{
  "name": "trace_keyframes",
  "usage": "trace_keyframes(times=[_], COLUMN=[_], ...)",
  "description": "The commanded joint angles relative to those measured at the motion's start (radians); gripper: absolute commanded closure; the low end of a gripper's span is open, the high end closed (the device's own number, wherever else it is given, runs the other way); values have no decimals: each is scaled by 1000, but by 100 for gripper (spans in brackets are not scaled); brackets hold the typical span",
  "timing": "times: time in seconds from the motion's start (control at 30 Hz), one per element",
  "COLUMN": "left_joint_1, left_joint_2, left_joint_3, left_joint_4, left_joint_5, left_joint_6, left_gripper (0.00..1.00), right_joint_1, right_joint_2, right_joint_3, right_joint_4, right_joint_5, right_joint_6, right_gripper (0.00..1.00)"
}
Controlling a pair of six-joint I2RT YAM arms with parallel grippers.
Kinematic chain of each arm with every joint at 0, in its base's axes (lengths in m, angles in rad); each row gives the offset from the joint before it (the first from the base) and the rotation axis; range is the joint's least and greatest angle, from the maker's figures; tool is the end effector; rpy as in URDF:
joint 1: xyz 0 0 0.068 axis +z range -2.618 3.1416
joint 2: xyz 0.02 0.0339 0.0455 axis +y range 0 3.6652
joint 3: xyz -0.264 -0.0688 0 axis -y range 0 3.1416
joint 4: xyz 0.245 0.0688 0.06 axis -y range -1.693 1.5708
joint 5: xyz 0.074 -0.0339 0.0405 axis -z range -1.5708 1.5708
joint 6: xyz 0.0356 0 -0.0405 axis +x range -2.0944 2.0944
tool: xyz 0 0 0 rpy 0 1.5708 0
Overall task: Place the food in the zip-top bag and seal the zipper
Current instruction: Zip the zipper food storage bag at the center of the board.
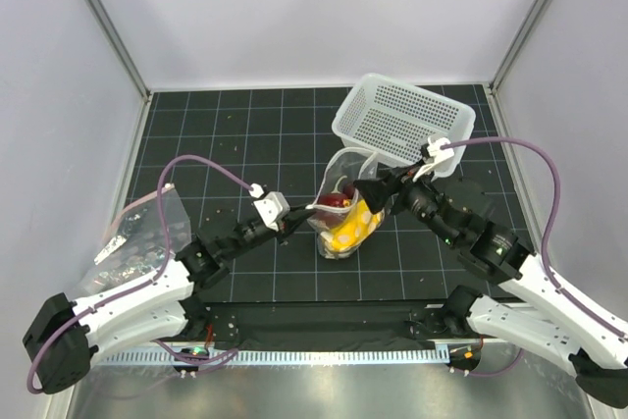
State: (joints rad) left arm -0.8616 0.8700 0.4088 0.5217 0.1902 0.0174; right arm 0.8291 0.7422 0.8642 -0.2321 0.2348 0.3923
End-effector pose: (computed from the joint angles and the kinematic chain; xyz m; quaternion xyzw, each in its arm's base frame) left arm 0.1282 -0.1597 0.2666 0.3529 0.5880 -0.3563 0.6346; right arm 0.1205 0.1192 0.3694 -0.0840 0.7392 0.3084 0.5928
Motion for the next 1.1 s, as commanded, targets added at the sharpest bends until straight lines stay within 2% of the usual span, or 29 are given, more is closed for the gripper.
trace_keyframes(times=[0.0, 0.17, 0.27, 0.37, 0.6, 0.7, 0.9, 1.07], left_joint_1=[4, 4, 4, 4, 4, 3, 4, 3], left_joint_2=[-38, -83, -101, -126, -149, -146, -140, -157], left_joint_3=[-24, -34, -36, -39, -50, -41, -13, -13], left_joint_4=[58, 63, 60, 58, 63, 49, 0, -6], left_joint_5=[-18, -21, -17, -23, -31, -23, 3, -12], left_joint_6=[36, 49, 52, 53, 55, 55, 55, 42], left_gripper=[100, 100, 100, 100, 100, 100, 100, 100], right_joint_1=[5, 5, 5, 5, 22, 28, 97, 104], right_joint_2=[0, 88, 140, 189, 207, 243, 279, 342], right_joint_3=[-42, -31, -16, 33, 36, 106, 167, 206], right_joint_4=[180, 194, 205, 142, 175, 107, 54, 1], right_joint_5=[-270, -488, -609, -687, -690, -703, -554, -539], right_joint_6=[-165, -367, -411, -452, -498, -527, -662, -745], right_gripper=[28, 28, 29, 35, 34, 34, 26, 28])
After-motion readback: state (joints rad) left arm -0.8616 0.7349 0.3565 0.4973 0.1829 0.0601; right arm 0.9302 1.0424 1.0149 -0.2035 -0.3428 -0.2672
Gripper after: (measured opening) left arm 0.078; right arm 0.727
